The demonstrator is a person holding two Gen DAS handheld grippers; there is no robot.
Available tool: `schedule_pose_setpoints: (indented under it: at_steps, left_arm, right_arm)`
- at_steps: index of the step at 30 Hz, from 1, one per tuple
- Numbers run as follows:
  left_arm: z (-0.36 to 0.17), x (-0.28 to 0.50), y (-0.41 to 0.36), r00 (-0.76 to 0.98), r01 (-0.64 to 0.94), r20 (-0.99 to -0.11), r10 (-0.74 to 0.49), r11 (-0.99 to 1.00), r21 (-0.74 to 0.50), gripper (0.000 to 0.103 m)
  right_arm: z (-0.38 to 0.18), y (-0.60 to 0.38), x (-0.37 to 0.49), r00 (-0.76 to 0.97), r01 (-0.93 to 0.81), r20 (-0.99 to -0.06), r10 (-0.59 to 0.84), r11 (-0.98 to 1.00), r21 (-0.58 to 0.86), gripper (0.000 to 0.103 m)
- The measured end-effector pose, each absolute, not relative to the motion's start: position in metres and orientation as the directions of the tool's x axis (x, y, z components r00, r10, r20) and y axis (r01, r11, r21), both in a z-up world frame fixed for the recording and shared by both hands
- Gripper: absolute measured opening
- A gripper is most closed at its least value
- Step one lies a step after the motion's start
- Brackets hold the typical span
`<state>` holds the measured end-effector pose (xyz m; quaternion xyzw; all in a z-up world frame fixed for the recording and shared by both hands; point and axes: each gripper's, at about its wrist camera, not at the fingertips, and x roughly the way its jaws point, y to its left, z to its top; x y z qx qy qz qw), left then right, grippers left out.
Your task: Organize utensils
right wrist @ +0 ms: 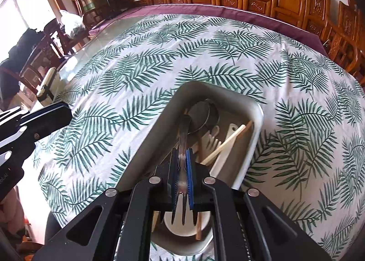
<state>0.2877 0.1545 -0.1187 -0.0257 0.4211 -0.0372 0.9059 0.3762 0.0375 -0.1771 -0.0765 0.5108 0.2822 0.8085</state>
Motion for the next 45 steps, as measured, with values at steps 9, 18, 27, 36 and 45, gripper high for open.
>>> schedule_pose_setpoints:
  at_steps: [9,18,27,36,45]
  left_arm:
    - [-0.117,0.282,0.155,0.645,0.040,-0.760,-0.081,0.997,-0.072,0.006]
    - [-0.108,0.274,0.147,0.656,0.044,-0.750,-0.080,0.997,-0.067,0.006]
    - [-0.080,0.251,0.119,0.692,0.066,-0.717,-0.083,0.996,-0.052,0.022]
    - [-0.054,0.219,0.075,0.740,0.096,-0.664,-0.108,0.994,-0.055,0.083]
    - [-0.046,0.181,0.036,0.772,0.090,-0.626,-0.109,0.994,-0.062,0.095]
  right_arm:
    - [-0.172,0.037,0.376,0.327,-0.535,-0.857,0.399,0.826,0.181,0.009]
    - [-0.152,0.023,0.366,0.362,-0.543,-0.829,0.427,0.819,0.184,0.009]
    - [-0.113,-0.030,0.330,0.458,-0.520,-0.772,0.440,0.837,0.169,0.009]
    - [-0.075,-0.107,0.280,0.588,-0.431,-0.712,0.384,0.894,0.126,0.056]
    - [-0.054,-0.167,0.227,0.703,-0.319,-0.649,0.293,0.944,0.081,0.100]
